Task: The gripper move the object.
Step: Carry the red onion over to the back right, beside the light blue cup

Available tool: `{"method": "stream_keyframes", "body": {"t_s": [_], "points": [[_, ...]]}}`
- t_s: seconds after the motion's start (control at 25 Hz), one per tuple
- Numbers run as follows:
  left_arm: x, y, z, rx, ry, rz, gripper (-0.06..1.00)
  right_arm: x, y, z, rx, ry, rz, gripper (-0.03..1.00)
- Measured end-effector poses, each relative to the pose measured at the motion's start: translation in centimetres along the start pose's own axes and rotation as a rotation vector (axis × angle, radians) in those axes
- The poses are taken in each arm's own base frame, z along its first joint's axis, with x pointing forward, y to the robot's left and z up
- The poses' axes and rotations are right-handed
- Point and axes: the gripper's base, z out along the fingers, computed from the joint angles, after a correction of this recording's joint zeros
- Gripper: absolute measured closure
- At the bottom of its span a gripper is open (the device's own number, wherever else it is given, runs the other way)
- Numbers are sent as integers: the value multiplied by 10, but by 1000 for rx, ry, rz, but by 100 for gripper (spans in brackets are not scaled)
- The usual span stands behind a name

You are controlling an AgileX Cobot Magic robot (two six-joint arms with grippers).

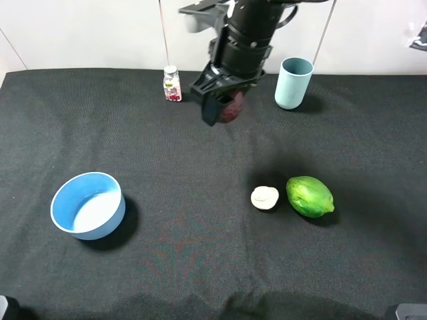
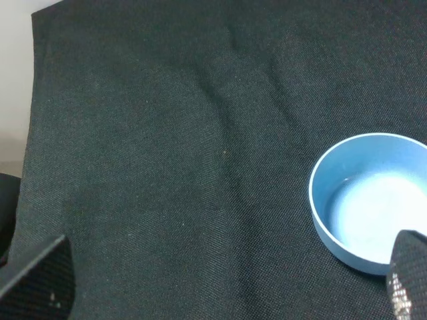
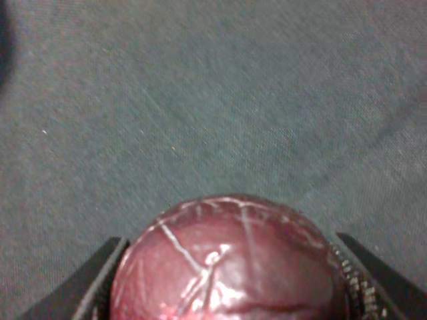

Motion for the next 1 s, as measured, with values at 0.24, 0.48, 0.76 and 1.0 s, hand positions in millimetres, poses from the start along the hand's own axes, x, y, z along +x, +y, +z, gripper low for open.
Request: {"method": "stream_keyframes", "body": {"t_s": [0.24, 0.48, 0.76, 1.0], "points": [[0, 0, 0, 0, 0, 0, -5, 10, -27, -7, -2, 45, 76, 52], [0, 0, 0, 0, 0, 0, -5, 18, -54, -12, 10, 41, 183, 52], [0, 0, 0, 0, 0, 0, -5, 31, -91, -20, 28, 25, 320, 52], [0, 0, 0, 0, 0, 0, -5, 47, -127, -29, 49, 7, 422, 52]]}}
